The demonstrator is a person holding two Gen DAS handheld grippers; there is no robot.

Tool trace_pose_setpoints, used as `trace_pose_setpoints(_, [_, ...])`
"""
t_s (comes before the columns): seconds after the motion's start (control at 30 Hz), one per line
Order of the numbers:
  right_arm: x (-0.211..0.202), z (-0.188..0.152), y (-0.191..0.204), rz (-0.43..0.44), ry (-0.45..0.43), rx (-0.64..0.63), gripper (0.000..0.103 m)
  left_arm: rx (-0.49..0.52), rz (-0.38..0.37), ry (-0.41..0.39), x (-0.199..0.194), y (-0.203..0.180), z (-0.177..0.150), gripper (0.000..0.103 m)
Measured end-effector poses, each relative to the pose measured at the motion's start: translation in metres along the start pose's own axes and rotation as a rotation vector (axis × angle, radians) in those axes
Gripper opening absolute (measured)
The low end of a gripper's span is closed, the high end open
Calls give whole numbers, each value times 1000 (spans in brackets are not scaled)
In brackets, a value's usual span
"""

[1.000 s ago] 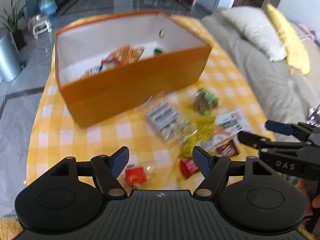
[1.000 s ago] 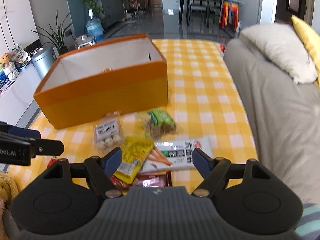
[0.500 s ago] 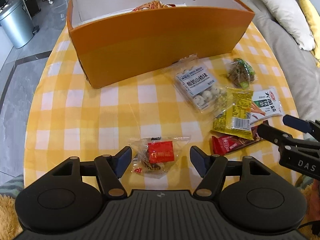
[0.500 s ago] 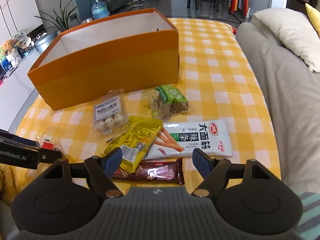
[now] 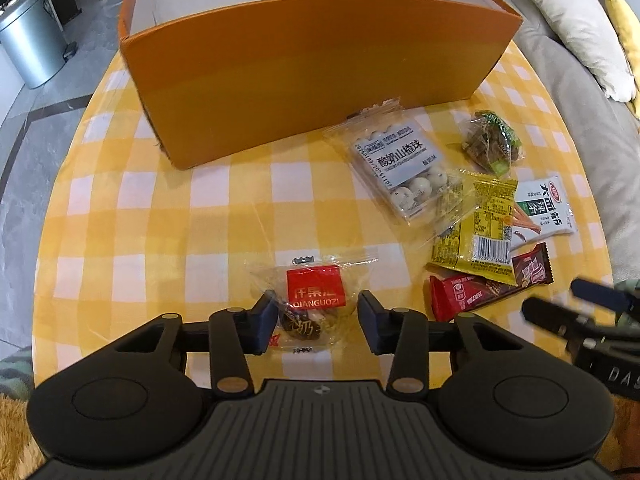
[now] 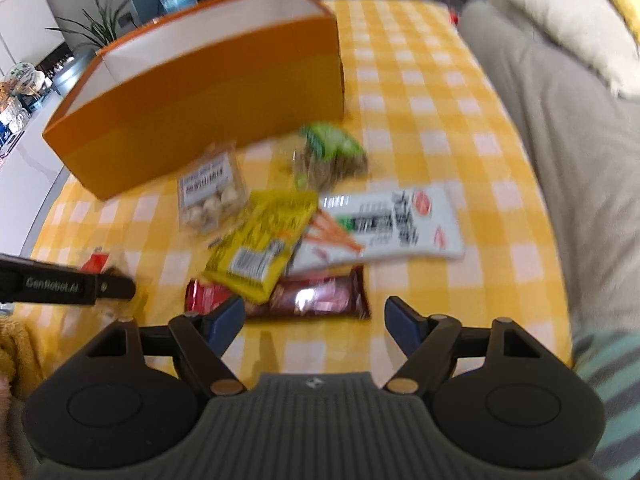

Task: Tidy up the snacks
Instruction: 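Grasp the brown chocolate wafer bar with the right tool while the left tool grasps the clear red-labelled bag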

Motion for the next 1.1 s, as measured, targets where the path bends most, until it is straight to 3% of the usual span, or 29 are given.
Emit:
trace_pose_setpoints(0.2, [15,-9,-4,53,87,112,60,0,-14,-6,3,-4,2,46])
trace_pose_setpoints(0.37, [25,-5,0,97,85,192,60,-9,-22,-3,4,-6,3,46])
trace_pose_setpoints(0.47, [31,3,6,94,69,235,71,-15,-25,-3,4,-5,3,46])
trace_pose_setpoints(0.67, [39,8,35,-48,20,142,81,-23,-27,-6,3,-4,3,46])
trace_pose_setpoints(0.77, [41,6,40,-94,6,96,80,-22,-27,-6,3,-5,3,47])
trace_pose_setpoints(0.83, [40,6,38,-107,7,82,75,-20,-26,-5,3,-5,3,47])
trace_pose_setpoints(0.9, [37,5,35,-125,10,63,60,-22,-27,-1,2,-5,3,47])
trace_pose_setpoints(1.1, [28,-6,15,-153,45,-8,33,-13,-21,12,1,-4,1,53])
Point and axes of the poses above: each gripper's, at about its wrist camera, not at the fingertips, and x roughly the way its jaws point, y to its left, z to its top, the point moved 7 cm from there along x, roughly the way its jaws point, and after that the axes turned 5 degrees about -z, right-handed, at the moved point
